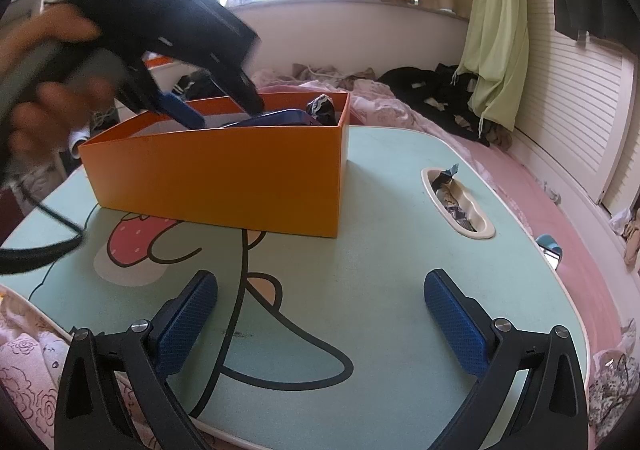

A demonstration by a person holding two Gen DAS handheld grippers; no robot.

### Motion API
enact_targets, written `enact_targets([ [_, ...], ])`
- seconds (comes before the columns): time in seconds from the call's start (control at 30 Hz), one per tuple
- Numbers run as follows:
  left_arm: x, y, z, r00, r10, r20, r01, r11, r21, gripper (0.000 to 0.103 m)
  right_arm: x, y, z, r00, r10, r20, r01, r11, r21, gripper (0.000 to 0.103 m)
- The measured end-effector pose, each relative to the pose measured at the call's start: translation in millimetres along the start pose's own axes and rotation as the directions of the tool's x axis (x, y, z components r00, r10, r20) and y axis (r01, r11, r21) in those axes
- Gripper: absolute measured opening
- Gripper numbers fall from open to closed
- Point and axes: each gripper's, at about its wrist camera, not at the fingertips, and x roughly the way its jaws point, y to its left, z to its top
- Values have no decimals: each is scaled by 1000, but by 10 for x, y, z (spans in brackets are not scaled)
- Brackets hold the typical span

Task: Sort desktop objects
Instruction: 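Grasp the dark brown block inside the orange box with the left tool, then lift the block out and set it on the desk beside the box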

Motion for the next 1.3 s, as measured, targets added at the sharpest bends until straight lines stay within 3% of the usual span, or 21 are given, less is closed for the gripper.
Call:
enact_targets([
  [0.33,247,36,121,1000,-6,-16,5,999,-49,65,-10,5,9,1000,1,0,-1,1000,0,103],
  [0.47,93,99,46,996,-78,49,81,996,-45,64,2,11,-7,1000,1,1,-1,1000,0,103],
  [0.57,-297,125,-57,971,-166,172,171,985,-11,64,2,9,-4,1000,1,1,-1,1000,1,103],
  [0.67,-841,126,-242,923,-203,326,199,979,44,64,5,6,-5,1000,1,1,-1,1000,1,103],
  [0.7,-1028,126,-352,905,-230,358,218,973,74,64,5,6,-5,1000,2,1,-2,1000,1,103],
  [0.77,-1235,113,-558,891,-270,366,239,962,130,64,7,6,-6,1000,2,1,-2,1000,1,103],
  [0.9,-1163,100,-1125,924,-221,312,156,963,222,64,9,-1,-7,1000,1,1,-1,1000,1,103],
  [1.07,-666,308,-1421,951,-196,239,154,971,183,64,-21,16,-10,1000,2,1,-2,1000,1,103],
  [1.17,-453,306,-1471,957,-146,249,107,980,165,64,-40,22,-11,1000,2,1,-2,1000,1,103],
  [1.3,-440,259,-1527,952,-85,293,31,983,183,65,-58,29,-14,1000,2,1,-2,1000,1,103],
])
